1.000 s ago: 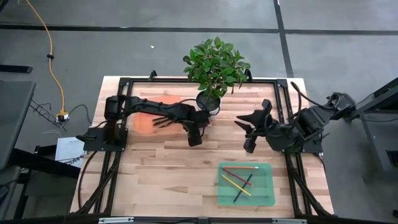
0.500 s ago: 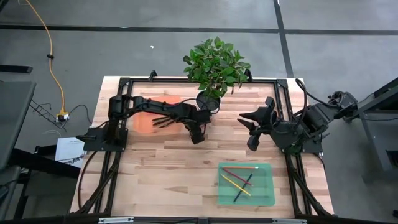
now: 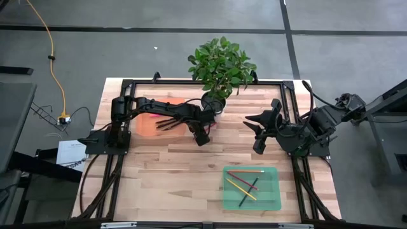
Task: Sort pens & pencils
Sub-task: Put the red colored pencil into the green bin
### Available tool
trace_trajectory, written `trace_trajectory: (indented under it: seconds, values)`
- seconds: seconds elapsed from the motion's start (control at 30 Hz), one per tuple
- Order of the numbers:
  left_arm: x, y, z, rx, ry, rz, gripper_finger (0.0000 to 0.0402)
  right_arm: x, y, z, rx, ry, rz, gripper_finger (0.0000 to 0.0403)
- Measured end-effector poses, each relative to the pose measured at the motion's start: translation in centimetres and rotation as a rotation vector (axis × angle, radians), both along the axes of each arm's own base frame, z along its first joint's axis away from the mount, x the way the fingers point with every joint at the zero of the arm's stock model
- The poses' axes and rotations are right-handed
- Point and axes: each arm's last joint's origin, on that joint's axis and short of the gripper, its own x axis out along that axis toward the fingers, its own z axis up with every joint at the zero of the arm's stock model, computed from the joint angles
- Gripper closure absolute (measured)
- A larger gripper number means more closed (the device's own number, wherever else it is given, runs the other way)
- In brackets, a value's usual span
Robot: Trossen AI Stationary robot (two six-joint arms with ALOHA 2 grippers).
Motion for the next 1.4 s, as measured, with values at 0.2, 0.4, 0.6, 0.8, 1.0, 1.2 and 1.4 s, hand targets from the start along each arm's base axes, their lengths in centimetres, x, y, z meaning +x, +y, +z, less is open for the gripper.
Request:
trace_trajectory:
  seconds: [0.2, 0.4, 0.6, 0.8, 1.0, 1.2, 1.4]
  values:
    - [0.0, -0.1, -0.5, -0.015, 0.022, -0.003, 0.03, 0.0, 0.0, 0.0, -0.012, 0.008, 0.008, 0.0329]
    - [0.2, -1.2, -0.7, 0.003, 0.041, -0.051, 0.03, 0.0, 0.0, 0.0, -0.009, 0.009, 0.012, 0.0329]
    - [0.2, -1.4, -0.7, 0.002, 0.049, -0.06, 0.03, 0.0, 0.0, 0.0, -0.005, 0.008, 0.012, 0.0329]
    - [0.2, -1.4, -0.8, -0.015, 0.047, -0.062, 0.03, 0.0, 0.0, 0.0, 0.0, 0.007, 0.012, 0.0329]
    - [0.2, -1.4, -0.8, -0.018, 0.046, -0.046, 0.03, 0.0, 0.0, 0.0, 0.001, 0.004, 0.012, 0.0329]
    - [0.1, -1.4, -0.8, -0.016, 0.05, -0.011, 0.03, 0.0, 0.0, 0.0, 0.001, 0.004, 0.012, 0.0329]
    - [0.1, -1.4, -0.8, -0.018, 0.051, 0.016, 0.03, 0.0, 0.1, 0.0, 0.01, 0.009, 0.023, 0.0329]
